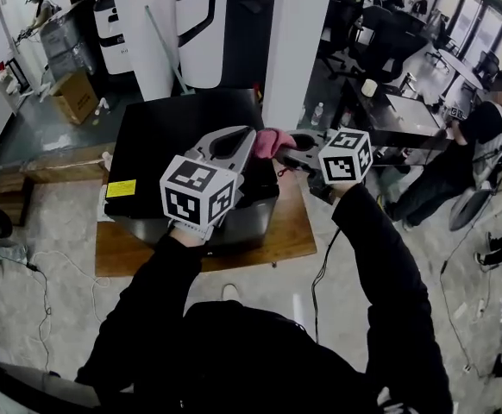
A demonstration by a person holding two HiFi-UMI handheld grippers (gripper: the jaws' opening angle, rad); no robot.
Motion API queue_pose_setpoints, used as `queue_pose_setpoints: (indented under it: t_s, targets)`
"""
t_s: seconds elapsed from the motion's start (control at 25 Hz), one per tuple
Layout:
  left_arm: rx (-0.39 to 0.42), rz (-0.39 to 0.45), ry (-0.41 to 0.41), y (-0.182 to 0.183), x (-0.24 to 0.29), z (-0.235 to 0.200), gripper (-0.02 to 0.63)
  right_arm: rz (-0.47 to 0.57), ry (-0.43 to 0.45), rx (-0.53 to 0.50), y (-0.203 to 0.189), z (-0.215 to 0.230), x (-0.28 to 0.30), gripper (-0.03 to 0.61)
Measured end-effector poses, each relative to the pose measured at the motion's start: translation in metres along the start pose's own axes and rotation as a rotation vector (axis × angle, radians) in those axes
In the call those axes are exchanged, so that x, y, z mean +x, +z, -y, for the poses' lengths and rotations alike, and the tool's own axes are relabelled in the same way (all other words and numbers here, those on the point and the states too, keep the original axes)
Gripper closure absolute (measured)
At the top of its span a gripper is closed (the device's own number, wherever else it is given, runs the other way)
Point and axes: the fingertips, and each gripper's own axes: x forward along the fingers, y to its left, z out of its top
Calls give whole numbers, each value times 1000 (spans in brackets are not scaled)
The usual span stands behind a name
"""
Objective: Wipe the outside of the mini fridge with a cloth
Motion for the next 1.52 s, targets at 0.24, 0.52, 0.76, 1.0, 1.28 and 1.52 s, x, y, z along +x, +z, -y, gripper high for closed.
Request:
queue_pose_setpoints:
  t_s: [0.24,0.52,0.76,1.0,1.28,1.52]
  targets:
    - [-25,45,-12,1,30,-11,607,365,-68,248,9,88,-24,502]
    - [-66,21,-20,-9,77,-15,607,360,-110,297,-16,167,3,502]
    - [-78,39,87,-13,116,3,607,332,-28,300,-43,219,14,502]
    - [-57,69,237,-17,156,43,607,237,42,206,-70,259,32,502]
    - [-36,34,400,-56,194,75,607,298,137,79,-71,280,46,503]
    - [-80,86,512,-89,195,52,607,383,232,103,-64,263,84,503]
